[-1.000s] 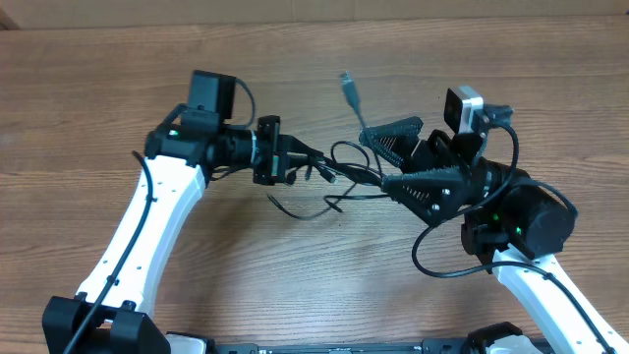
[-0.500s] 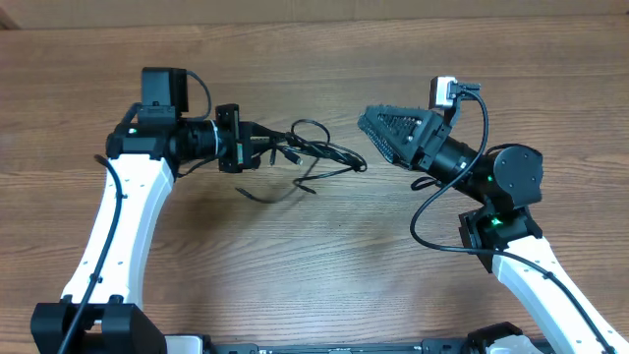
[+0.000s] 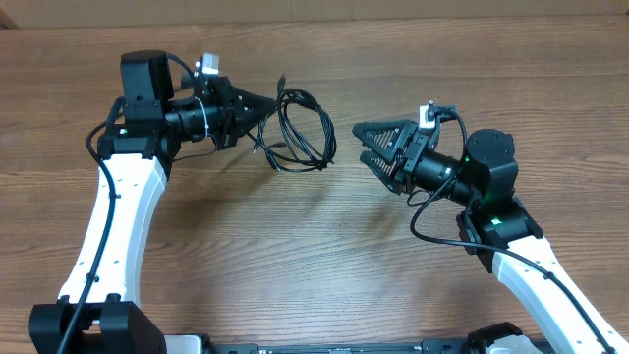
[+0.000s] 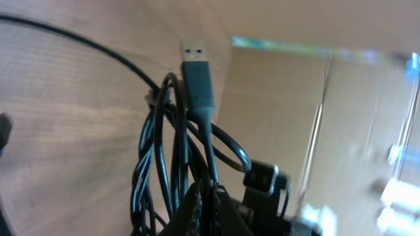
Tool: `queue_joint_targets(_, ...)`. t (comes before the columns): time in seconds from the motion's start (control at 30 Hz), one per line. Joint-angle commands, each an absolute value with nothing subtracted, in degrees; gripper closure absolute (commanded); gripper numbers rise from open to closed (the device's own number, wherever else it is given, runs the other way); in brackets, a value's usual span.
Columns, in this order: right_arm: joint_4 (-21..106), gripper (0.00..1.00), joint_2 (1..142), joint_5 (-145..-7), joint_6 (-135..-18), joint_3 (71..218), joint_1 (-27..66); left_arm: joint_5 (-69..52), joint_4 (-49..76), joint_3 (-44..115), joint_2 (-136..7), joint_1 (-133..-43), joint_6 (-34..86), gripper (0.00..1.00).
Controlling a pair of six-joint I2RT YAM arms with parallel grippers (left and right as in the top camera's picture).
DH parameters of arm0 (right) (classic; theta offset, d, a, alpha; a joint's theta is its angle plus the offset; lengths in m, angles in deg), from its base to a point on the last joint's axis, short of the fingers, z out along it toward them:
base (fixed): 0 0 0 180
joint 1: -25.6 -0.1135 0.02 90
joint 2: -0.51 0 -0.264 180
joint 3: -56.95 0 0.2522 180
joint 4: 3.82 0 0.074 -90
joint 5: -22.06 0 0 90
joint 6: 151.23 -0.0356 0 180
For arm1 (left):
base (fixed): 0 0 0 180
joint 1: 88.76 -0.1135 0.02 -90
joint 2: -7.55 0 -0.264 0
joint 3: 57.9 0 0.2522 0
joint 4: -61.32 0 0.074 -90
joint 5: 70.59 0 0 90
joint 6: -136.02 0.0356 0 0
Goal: Untangle cables
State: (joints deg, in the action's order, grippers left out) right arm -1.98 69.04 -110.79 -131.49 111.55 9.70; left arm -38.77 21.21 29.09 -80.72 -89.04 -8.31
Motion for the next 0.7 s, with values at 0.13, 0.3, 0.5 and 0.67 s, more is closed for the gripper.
queue_joint_targets(0.13,1.12,0.0,68.69,-111.07,-126.29,112.03,9.48,-66.22,36.16,29.57,-80.94,-89.23,17.2,0.96)
queue_joint_targets(0.3,1.08,0.0,68.69,-111.55,-123.32,112.03,9.48,-71.14,40.36,29.57,-80.94,-89.17,16.63,0.96)
queue_joint_targets(0.5,1.05,0.17,68.69,-111.51,-115.53,112.03,9.48,-71.07,40.32,29.57,-80.94,-89.13,16.63,0.96)
queue_joint_targets(0.67,-0.28,0.46,68.69,-111.53,-114.73,112.03,9.46,-68.53,39.66,29.57,-80.94,-88.88,16.65,0.96)
